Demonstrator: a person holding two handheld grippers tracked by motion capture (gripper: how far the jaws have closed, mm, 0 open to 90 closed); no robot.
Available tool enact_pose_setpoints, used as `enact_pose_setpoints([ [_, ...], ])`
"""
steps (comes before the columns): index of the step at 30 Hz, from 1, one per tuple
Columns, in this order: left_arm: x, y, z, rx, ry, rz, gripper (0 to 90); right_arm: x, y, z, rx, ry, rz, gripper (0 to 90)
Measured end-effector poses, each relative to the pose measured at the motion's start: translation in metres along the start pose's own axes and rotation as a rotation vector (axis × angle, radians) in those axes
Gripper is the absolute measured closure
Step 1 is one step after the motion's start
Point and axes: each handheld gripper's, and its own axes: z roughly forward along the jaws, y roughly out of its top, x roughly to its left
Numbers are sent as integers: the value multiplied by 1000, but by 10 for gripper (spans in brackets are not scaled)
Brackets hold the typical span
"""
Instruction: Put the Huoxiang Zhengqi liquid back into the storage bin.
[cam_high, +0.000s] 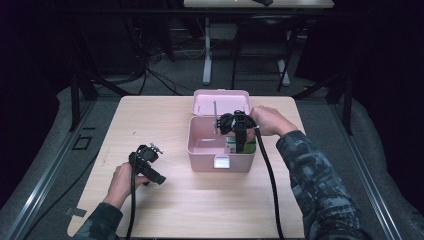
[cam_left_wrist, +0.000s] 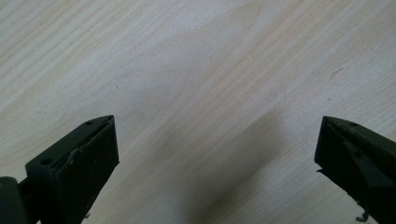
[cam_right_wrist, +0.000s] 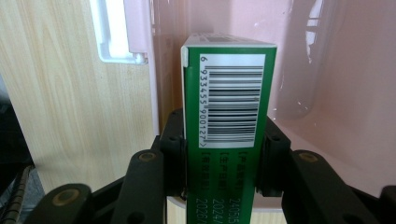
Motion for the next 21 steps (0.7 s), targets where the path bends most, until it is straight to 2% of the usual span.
enact_pose_setpoints([
  [21,0,0,-1,-4,4,-1,0,-2,0,8,11,11,6,618],
])
